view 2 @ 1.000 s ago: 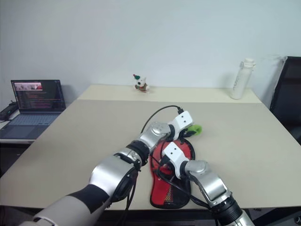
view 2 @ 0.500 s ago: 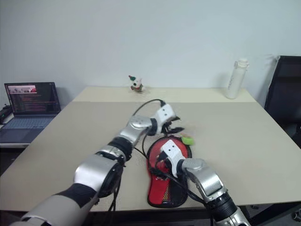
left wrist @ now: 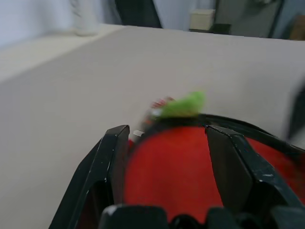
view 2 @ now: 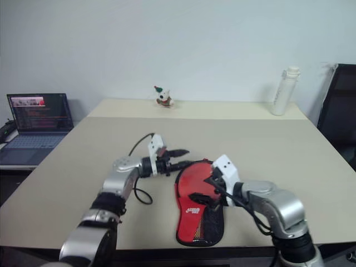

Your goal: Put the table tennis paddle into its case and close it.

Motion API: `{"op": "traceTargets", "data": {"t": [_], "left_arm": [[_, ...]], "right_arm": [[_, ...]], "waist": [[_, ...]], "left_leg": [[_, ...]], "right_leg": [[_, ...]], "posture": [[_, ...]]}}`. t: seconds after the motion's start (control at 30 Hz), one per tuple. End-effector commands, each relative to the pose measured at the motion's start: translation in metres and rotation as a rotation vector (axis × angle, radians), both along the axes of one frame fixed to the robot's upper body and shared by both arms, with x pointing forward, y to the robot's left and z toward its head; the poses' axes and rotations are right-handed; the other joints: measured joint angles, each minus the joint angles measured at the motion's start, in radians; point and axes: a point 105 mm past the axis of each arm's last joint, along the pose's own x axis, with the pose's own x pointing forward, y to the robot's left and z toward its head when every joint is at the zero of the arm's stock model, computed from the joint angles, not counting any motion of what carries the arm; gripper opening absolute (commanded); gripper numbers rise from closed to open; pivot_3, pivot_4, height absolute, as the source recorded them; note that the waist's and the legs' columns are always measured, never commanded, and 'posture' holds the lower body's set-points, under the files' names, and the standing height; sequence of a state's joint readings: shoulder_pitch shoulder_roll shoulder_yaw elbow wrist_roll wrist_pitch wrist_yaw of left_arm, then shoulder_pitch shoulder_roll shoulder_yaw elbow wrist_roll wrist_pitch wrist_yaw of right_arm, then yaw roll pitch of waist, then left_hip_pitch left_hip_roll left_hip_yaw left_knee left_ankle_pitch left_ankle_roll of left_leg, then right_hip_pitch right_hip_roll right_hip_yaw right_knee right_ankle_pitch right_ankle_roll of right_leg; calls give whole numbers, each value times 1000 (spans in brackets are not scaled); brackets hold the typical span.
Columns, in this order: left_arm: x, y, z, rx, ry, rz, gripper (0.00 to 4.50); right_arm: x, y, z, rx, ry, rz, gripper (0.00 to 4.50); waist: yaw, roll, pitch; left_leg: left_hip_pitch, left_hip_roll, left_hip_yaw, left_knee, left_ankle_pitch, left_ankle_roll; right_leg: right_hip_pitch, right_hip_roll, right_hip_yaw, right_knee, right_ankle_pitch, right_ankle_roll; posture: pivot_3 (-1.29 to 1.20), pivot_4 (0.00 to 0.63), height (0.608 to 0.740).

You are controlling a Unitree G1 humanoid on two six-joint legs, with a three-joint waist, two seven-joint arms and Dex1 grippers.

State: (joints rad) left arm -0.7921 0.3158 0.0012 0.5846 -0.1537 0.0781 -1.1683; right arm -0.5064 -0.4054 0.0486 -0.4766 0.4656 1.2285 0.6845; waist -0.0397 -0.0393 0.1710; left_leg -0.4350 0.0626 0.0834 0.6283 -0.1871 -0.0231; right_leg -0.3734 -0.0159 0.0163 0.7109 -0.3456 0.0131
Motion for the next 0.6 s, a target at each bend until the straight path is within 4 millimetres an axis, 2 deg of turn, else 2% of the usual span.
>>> {"op": "traceTargets", "data": {"t": [0.03,0.17,0.3,0.47,0.6], "left_arm": [[-12,-14,13,29,-48,-73,2741],[-10,-19,-8,114,-12,-66,2741],[-8,-22,-36,169,79,-72,2741],[-3,-18,-62,216,139,-40,2741],[0,-22,-67,228,136,-39,2741]], "right_arm": [[4,-13,24,27,-60,1,4500],[25,-34,28,-18,-106,-96,4500],[50,-45,31,-63,-183,-188,4500],[71,-44,32,-68,-232,-236,4500],[78,-38,25,-81,-238,-230,4500]], "waist": [[5,0,0],[6,0,0],[5,0,0],[8,0,0],[9,0,0]], "left_leg": [[0,0,0,0,-1,1],[1,-1,0,0,-1,2],[1,-1,0,0,-1,2],[0,0,1,0,-1,2],[1,-1,1,0,-1,2]], "right_leg": [[0,0,0,0,0,0],[1,0,0,1,0,0],[0,1,1,1,0,0],[0,1,1,0,0,0],[0,1,1,-1,0,0]], "posture": [[0,150,740],[0,150,740],[0,150,740],[0,150,740],[0,150,740]]}}
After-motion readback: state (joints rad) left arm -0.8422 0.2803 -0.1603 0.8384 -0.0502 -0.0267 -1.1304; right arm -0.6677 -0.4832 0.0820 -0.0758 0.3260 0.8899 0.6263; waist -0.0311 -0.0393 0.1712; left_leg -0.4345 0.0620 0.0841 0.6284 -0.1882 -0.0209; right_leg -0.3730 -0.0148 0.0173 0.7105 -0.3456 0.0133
